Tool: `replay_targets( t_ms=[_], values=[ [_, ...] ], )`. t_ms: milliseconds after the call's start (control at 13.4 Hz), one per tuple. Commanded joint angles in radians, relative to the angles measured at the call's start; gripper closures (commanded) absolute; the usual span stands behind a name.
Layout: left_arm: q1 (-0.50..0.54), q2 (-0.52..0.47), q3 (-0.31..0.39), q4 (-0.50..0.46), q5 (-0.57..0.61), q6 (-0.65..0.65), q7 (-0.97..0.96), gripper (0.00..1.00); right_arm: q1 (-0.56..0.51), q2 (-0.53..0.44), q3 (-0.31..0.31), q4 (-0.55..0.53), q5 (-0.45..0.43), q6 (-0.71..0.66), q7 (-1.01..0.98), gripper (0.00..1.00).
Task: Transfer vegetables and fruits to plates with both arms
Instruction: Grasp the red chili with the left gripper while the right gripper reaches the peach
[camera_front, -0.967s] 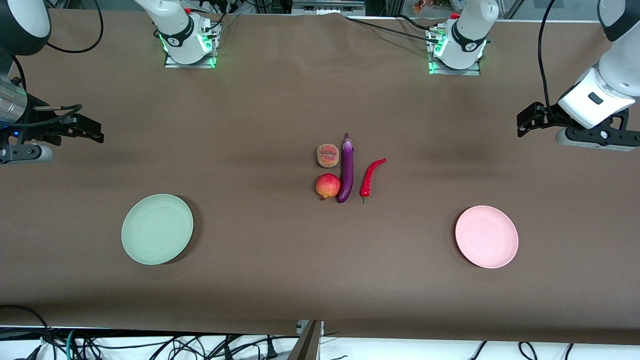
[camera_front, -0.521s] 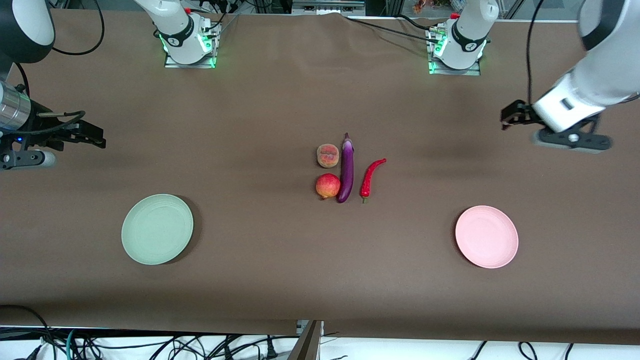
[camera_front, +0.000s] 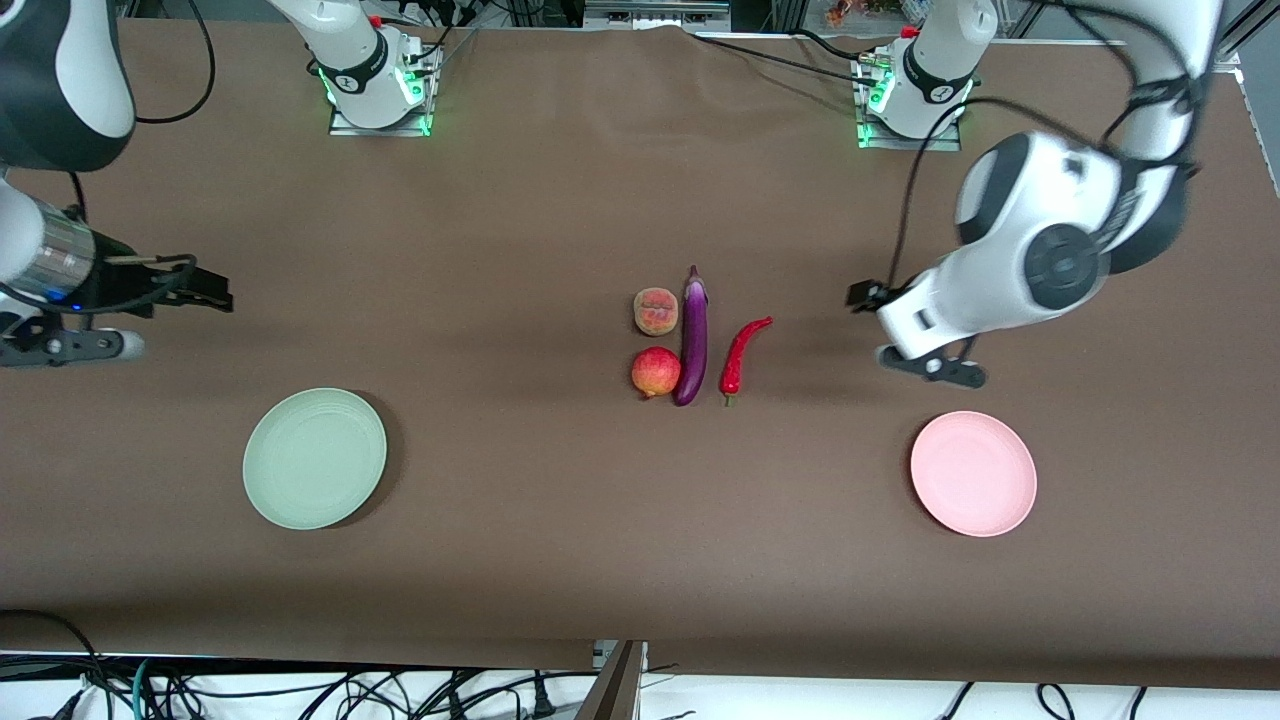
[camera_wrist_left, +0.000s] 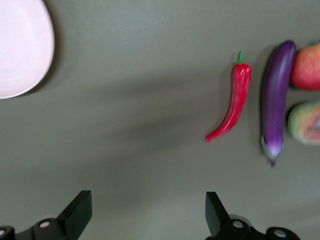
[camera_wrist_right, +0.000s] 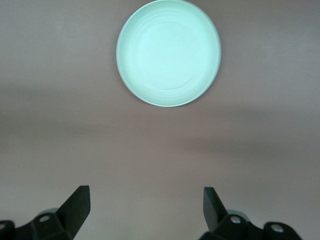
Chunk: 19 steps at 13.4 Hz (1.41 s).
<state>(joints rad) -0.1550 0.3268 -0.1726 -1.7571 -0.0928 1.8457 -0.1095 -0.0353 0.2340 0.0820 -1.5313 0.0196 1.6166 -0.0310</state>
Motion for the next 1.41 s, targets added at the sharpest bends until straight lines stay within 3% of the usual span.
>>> replay_targets(
  t_ms=[0, 298, 595, 967, 1116, 1339],
  values=[
    [-0.084, 0.086, 0.005, 0.021, -0.007, 0.105, -0.129, 0.00, 0.087, 0.065, 0.001, 0.014, 0.048, 0.055, 0.135, 0.00],
    [-0.182, 0.199, 0.005, 0.010, 0.022, 0.262, -0.170, 0.00, 0.242, 0.134, 0.001, 0.011, 0.128, 0.092, 0.392, 0.00],
    [-0.205, 0.277, 0.007, 0.008, 0.057, 0.365, -0.193, 0.00, 0.420, 0.223, -0.001, 0.011, 0.128, 0.218, 0.653, 0.00],
    [-0.250, 0.348, 0.007, 0.010, 0.113, 0.428, -0.193, 0.20, 0.543, 0.327, -0.001, 0.011, 0.131, 0.363, 0.793, 0.00],
    [-0.245, 0.353, 0.005, 0.010, 0.116, 0.428, -0.182, 0.38, 0.598, 0.358, -0.001, 0.013, 0.132, 0.435, 0.914, 0.00],
    [-0.247, 0.353, 0.005, 0.010, 0.116, 0.422, -0.179, 0.75, 0.669, 0.409, -0.001, 0.013, 0.132, 0.509, 0.986, 0.00]
  ],
)
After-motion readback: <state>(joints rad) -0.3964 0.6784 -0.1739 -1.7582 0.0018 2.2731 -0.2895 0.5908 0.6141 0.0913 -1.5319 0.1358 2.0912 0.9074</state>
